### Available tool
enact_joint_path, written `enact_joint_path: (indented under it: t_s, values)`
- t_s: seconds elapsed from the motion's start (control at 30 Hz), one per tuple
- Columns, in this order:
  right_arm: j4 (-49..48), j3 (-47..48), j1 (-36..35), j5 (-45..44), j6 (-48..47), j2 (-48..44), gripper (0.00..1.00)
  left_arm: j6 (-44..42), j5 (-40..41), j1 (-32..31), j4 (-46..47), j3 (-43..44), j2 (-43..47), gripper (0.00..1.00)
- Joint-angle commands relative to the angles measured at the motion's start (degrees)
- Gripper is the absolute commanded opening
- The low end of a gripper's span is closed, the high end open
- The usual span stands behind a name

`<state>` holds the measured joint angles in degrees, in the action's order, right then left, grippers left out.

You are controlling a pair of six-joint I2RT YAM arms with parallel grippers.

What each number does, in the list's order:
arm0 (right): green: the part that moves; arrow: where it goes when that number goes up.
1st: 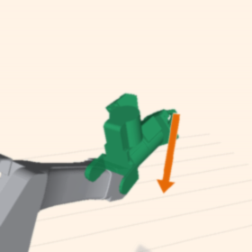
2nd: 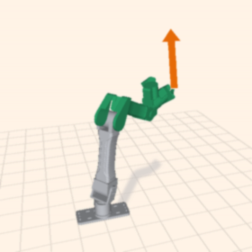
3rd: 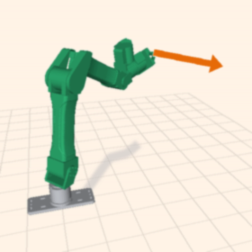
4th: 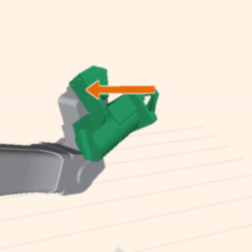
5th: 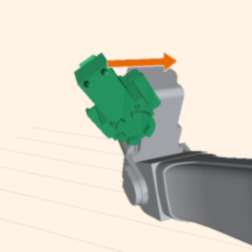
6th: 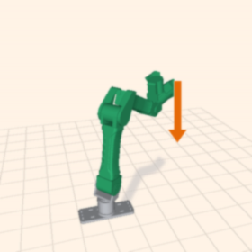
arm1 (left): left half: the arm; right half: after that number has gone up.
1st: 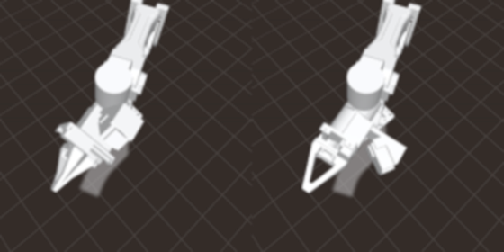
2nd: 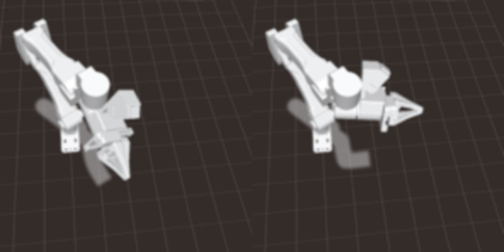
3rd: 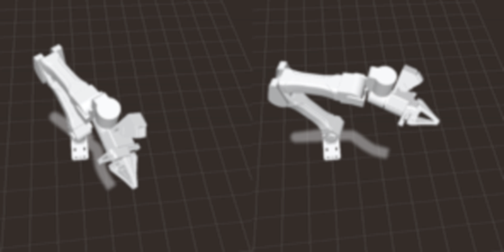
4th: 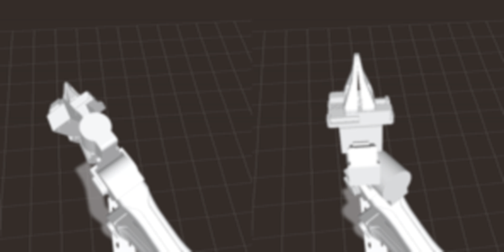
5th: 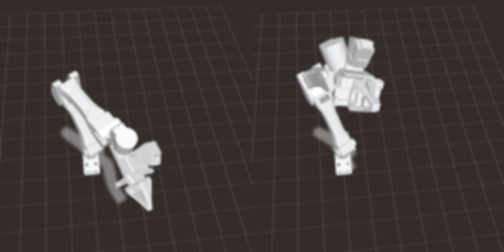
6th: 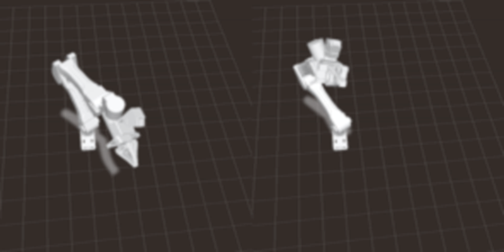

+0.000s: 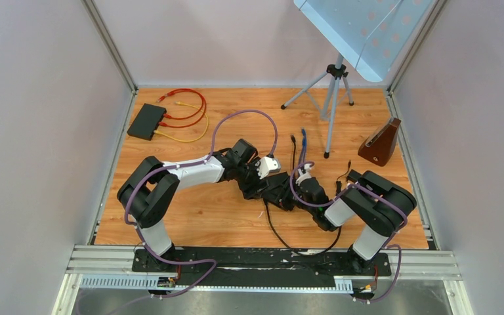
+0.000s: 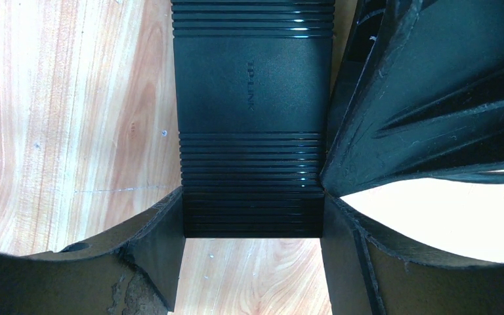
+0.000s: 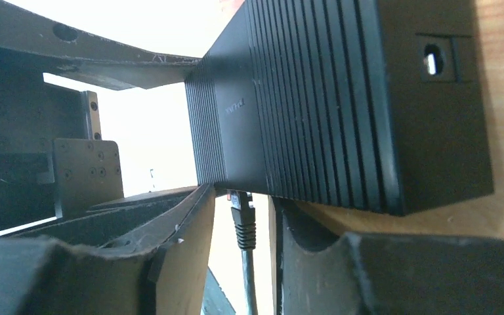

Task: Pull the plug from the switch port
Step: Pull the connector from the switch port.

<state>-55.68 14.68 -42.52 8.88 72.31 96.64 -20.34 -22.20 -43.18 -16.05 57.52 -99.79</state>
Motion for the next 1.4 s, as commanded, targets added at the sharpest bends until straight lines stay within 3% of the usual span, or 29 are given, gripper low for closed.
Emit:
enact_joint_path:
  t_s: [0.0,0.2,0.53,0.83,0.9,0.97,1.07,1.23,1.37]
  values:
    - [-4.7,2.5,-0.2,4.9,-2.7,0.5,0.34,1.6,-3.8,-0.7,-2.5,0.9,-1.3,0.67]
    - [-1.9,0.6,0.0,-1.6,0.2,-0.3,0.19,1.9,-3.7,-0.7,-2.6,1.0,-1.2,0.67]
    - [-9.0,0.5,0.2,5.6,-1.9,1.5,0.35,2.2,-3.6,-0.7,-2.9,1.2,-1.6,0.67]
    - [-6.6,-0.7,0.4,1.2,-0.3,0.5,0.24,2.6,-3.5,-0.7,-3.1,1.3,-1.6,0.66]
    - [-7.0,-0.9,0.5,1.1,-0.2,0.4,0.26,2.6,-3.5,-0.7,-3.1,1.3,-1.7,0.66]
    - [-7.4,-1.1,0.6,1.3,0.3,0.5,0.34,2.7,-3.6,-0.7,-3.1,1.3,-1.7,0.66]
    - [-8.0,-1.5,0.7,1.5,0.6,0.9,0.25,2.6,-3.5,-0.7,-3.2,1.4,-1.9,0.66]
    - [-8.4,-1.8,1.1,0.8,1.3,1.1,0.17,2.7,-3.7,-0.8,-3.4,1.6,-2.2,0.66]
    - [-9.1,-1.5,1.3,2.0,0.9,1.4,0.20,2.9,-3.8,-0.7,-3.5,1.7,-2.4,0.65]
